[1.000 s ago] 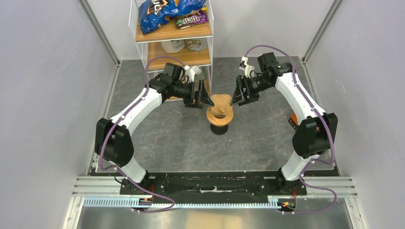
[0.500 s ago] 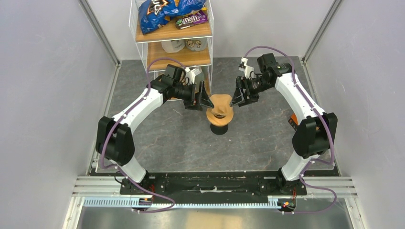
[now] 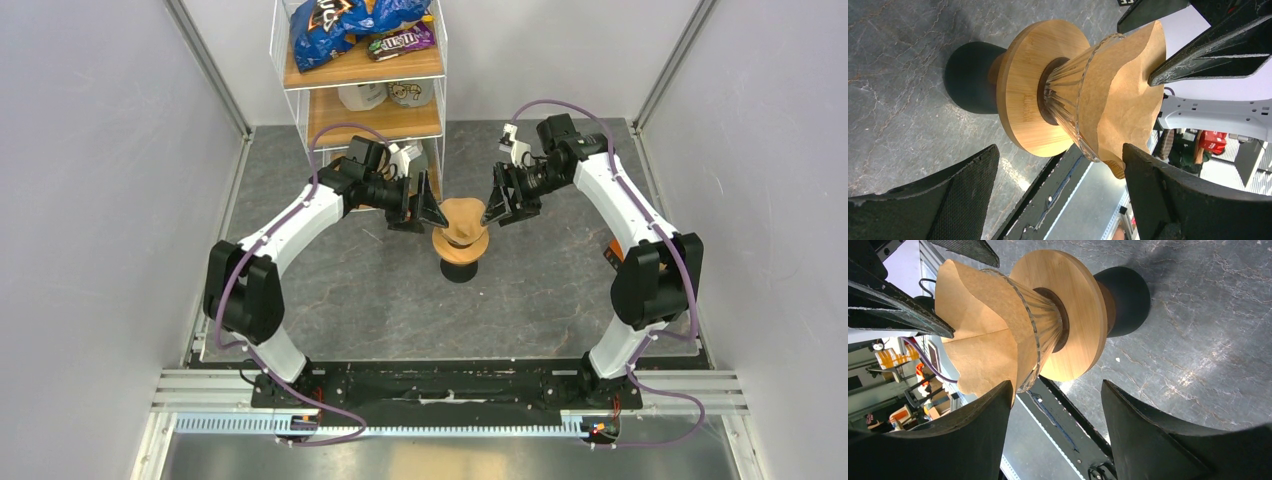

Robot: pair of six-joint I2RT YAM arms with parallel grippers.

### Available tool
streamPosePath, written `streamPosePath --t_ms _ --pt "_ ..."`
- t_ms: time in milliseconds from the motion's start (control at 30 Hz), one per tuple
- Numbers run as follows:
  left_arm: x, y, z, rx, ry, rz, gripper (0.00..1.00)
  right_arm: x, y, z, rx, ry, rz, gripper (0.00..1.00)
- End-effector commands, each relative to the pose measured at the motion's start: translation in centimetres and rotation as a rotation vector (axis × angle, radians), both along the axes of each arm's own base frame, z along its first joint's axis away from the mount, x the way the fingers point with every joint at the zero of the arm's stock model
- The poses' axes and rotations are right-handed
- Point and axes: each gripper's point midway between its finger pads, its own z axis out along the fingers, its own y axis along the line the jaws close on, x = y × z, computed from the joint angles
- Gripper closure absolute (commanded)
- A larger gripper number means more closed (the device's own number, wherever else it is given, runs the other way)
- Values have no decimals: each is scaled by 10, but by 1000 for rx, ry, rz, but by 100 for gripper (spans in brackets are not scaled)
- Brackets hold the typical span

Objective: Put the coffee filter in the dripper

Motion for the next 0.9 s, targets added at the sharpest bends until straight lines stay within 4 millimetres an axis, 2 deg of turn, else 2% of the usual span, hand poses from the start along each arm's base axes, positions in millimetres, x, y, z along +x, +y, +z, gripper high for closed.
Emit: streamPosePath --t_ms 0,200,533,700,867 --pt "1 -1 5 -28 -1 -10 3 0 4 0 16 -2 15 26" --pt "2 -2 15 -38 -38 -24 3 0 5 8 26 -16 20 26" --pt "7 -1 58 -65 -175 -34 3 7 8 57 67 -153 54 19" --pt "12 3 94 -89 -276 -38 2 9 8 84 80 -228 64 15" --pt "17 28 136 -64 -413 1 2 5 -3 118 69 -368 53 11"
